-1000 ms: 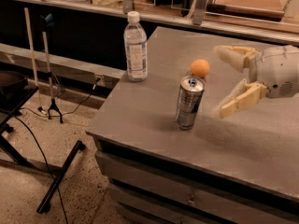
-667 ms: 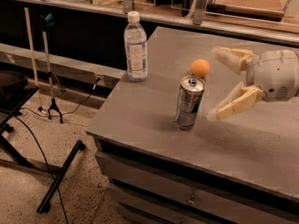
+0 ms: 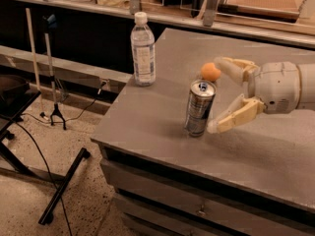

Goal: Knock redbull can over

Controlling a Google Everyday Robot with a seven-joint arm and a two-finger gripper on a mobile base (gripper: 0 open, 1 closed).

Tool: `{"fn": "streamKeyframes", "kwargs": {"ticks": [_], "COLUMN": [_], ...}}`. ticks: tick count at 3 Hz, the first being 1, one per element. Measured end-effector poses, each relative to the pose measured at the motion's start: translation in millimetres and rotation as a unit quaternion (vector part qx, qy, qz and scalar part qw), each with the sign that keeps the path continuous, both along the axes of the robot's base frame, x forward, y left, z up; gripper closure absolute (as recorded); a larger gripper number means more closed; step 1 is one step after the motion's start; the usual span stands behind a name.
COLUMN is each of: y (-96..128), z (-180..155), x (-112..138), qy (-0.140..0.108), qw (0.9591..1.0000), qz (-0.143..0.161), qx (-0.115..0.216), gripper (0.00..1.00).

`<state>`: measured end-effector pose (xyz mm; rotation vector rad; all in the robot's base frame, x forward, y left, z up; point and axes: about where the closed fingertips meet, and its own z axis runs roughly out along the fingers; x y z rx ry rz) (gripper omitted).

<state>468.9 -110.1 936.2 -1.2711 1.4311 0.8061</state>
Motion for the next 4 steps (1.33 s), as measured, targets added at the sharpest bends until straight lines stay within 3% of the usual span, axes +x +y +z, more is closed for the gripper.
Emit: {"fn": "streamKeyframes", "kwargs": {"ticks": [4], "y": [21.4], "z": [-13.1], "x": [-1.5], "qy": [0.019], "qw": [0.9993], "qz": [0.017], "qx": [0.025], "gripper": [0.00]}}
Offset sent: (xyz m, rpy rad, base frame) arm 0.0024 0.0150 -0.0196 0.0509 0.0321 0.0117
